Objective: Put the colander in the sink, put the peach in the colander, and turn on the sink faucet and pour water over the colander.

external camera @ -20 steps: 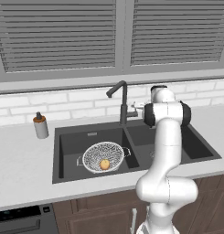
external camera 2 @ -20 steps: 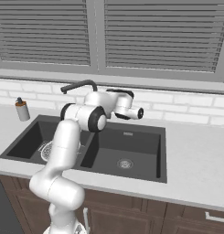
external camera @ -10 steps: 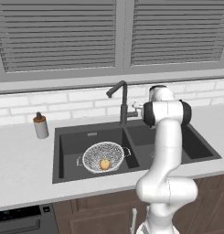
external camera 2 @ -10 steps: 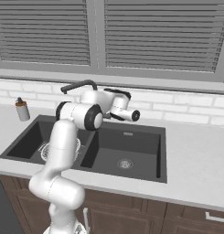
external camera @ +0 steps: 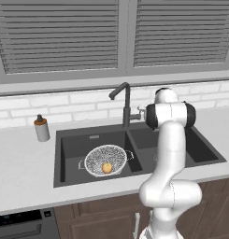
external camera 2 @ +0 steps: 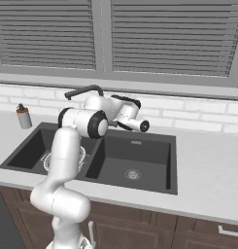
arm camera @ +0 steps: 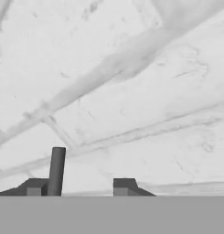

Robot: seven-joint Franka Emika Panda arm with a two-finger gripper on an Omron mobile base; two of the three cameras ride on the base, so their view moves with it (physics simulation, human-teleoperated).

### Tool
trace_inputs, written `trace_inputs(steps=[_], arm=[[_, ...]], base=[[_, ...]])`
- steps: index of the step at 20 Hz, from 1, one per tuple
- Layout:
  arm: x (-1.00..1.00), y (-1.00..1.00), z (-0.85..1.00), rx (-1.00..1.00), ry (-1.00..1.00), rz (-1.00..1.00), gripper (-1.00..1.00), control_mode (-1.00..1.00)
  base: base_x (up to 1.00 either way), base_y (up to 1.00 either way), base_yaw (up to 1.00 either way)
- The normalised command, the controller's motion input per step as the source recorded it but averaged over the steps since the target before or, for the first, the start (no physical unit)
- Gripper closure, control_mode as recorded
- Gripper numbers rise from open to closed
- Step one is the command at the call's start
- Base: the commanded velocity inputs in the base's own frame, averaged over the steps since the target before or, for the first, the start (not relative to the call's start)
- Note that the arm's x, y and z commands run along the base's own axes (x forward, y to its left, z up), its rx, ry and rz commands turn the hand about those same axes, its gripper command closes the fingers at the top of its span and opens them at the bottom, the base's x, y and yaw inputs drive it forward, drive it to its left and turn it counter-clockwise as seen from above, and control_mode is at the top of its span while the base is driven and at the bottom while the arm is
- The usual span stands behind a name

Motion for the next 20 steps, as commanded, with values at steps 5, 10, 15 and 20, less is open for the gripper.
trace_inputs(steps=[5, 10, 15, 20], arm=[[0.00, -1.00, 0.00, 0.00, 0.11, -0.18, 1.00, -1.00], [-0.11, -1.00, 0.00, 0.00, 0.08, -0.18, 1.00, -1.00], [-0.86, -0.82, 0.21, 0.00, 0.01, -0.16, 1.00, -1.00], [-1.00, -0.54, 0.45, 0.00, 0.00, -0.16, 1.00, -1.00]], base=[[0.00, 0.00, 0.00], [0.00, 0.00, 0.00], [0.00, 0.00, 0.00], [0.00, 0.00, 0.00]])
